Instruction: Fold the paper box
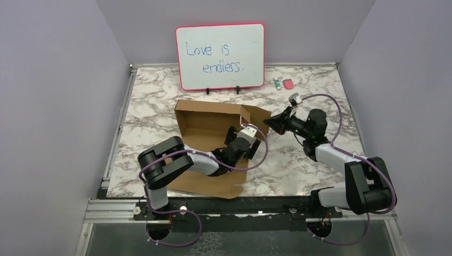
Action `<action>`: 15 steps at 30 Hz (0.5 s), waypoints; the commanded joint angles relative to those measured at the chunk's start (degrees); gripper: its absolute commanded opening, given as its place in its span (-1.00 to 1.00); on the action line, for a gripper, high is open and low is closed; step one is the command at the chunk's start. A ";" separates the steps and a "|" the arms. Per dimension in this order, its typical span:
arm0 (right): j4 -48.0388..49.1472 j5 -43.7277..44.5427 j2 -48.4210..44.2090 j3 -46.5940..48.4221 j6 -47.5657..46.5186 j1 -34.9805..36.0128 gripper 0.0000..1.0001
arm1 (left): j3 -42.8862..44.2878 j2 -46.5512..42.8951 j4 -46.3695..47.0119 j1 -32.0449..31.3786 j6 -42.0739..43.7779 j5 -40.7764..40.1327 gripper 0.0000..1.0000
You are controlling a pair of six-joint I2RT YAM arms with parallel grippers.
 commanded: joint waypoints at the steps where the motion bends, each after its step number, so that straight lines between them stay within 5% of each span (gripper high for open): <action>1: 2.74 -2.42 -1.11 1.07 -0.07 0.25 -0.78 | 2.50 3.51 4.80 -1.32 3.42 -5.12 0.78; 8: 1.75 -3.20 -2.06 1.03 -1.30 0.32 -0.78 | 1.80 3.71 6.32 -1.30 4.85 -14.47 0.59; 15: 1.93 -4.33 -2.42 0.90 -1.84 0.52 -0.78 | -0.96 -0.25 7.83 -0.20 3.41 -15.13 0.30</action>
